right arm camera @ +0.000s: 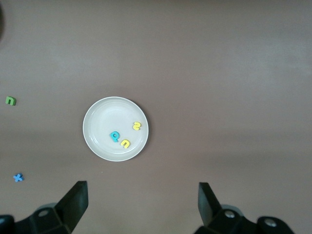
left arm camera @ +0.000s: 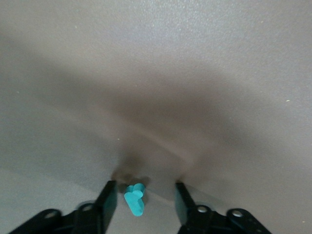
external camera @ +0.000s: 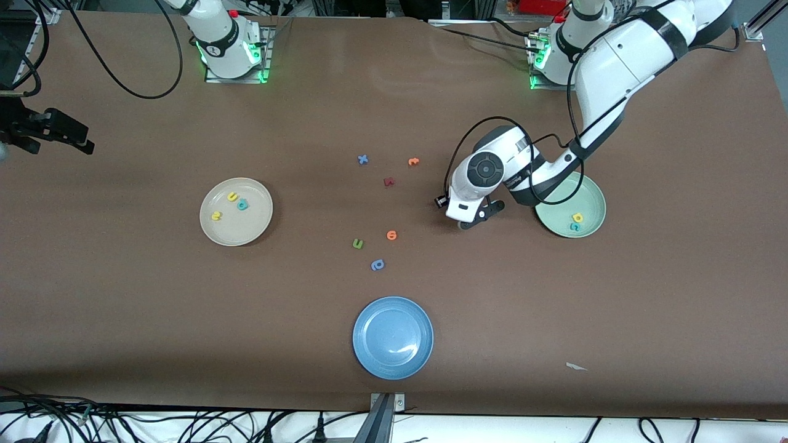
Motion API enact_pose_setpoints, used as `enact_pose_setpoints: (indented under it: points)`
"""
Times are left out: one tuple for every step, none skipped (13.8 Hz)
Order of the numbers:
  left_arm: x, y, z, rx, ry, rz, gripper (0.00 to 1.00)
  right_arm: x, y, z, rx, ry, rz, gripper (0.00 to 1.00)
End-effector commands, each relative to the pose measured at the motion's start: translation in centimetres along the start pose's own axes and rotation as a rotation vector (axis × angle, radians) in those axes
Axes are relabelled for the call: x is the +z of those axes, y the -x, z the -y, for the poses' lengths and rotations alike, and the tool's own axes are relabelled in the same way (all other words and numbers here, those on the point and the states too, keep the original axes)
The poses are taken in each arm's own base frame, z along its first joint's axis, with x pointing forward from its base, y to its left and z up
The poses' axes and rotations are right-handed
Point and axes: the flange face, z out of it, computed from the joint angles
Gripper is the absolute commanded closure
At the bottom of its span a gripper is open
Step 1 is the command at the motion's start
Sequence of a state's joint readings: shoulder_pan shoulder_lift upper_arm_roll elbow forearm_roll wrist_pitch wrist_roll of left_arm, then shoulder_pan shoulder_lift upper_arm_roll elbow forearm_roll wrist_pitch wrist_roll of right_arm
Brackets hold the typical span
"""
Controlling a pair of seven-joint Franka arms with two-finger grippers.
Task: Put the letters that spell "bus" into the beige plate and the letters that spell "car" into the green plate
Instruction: 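Reach the left gripper to the teal t and grasp it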
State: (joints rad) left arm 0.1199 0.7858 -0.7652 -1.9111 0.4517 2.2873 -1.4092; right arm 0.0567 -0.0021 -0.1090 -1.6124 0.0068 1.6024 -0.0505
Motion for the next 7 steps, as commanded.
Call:
enact_pose_setpoints:
  points:
    - [0.56,-0.04,0.23,-0.025,-0.014,-0.019,0.6,-0.67,0.41,0.07,0.003,-0.016,-0.003,0.0]
    - [0.61,0.01,0.26,-0.029,-0.015,-0.018,0.61,-0.67,0.4,0.16,0.001,-0.016,-0.002,0.0]
    - [0.62,0.0,0.26,-0.026,-0.016,-0.02,0.61,-0.67,0.4,0.16,0.001,-0.016,-0.002,0.0]
    - [0.62,0.0,0.26,-0.028,-0.016,-0.02,0.64,-0.67,0.4,0.16,0.001,-0.016,-0.002,0.0]
    - [0.62,0.01,0.26,-0.029,-0.015,-0.018,0.69,-0.67,0.4,0.16,0.001,-0.016,-0.002,0.0]
    - [0.6,-0.08,0.3,-0.03,-0.015,-0.018,0.76,-0.67,0.4,0.16,0.001,-0.016,-0.002,0.0]
    - [0.59,-0.16,0.35,-0.03,-0.016,-0.018,0.82,-0.66,0.42,0.07,0.003,-0.016,-0.001,0.0]
